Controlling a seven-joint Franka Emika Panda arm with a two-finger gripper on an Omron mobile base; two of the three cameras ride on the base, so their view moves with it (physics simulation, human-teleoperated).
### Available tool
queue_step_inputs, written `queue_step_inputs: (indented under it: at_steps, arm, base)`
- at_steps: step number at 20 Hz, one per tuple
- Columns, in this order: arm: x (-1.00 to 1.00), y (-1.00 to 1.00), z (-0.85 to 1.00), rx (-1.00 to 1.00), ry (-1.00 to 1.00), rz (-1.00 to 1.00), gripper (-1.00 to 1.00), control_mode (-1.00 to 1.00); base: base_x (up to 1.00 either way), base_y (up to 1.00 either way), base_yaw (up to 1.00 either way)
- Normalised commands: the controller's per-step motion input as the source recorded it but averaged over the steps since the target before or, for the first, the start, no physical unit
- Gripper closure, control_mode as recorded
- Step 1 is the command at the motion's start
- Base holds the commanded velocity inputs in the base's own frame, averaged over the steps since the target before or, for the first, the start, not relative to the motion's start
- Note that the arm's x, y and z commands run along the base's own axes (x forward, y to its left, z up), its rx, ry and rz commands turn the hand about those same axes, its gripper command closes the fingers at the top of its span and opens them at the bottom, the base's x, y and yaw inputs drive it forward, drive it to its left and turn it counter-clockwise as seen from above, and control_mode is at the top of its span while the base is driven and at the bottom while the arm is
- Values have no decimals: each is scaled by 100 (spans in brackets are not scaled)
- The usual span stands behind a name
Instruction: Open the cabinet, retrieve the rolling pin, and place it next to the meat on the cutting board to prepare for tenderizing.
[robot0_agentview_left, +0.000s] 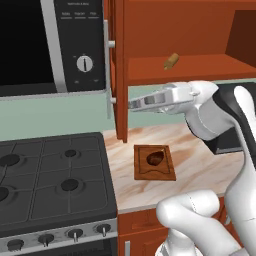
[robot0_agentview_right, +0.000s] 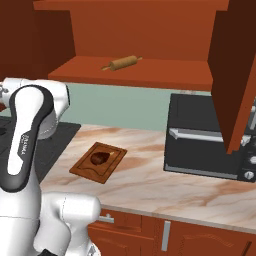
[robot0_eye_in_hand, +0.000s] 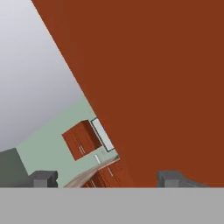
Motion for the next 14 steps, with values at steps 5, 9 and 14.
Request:
queue_step_inputs:
  at_steps: [5, 9, 14]
  arm:
    - [0, 14, 0, 0, 0, 4, -100, -100]
    - [0, -22, 0, 0, 0, 1, -100, -100]
    - [0, -37, 1, 0, 0, 0, -100, -100]
  base:
    - [0, 0, 0]
    - [0, 0, 0]
    - [0, 0, 0]
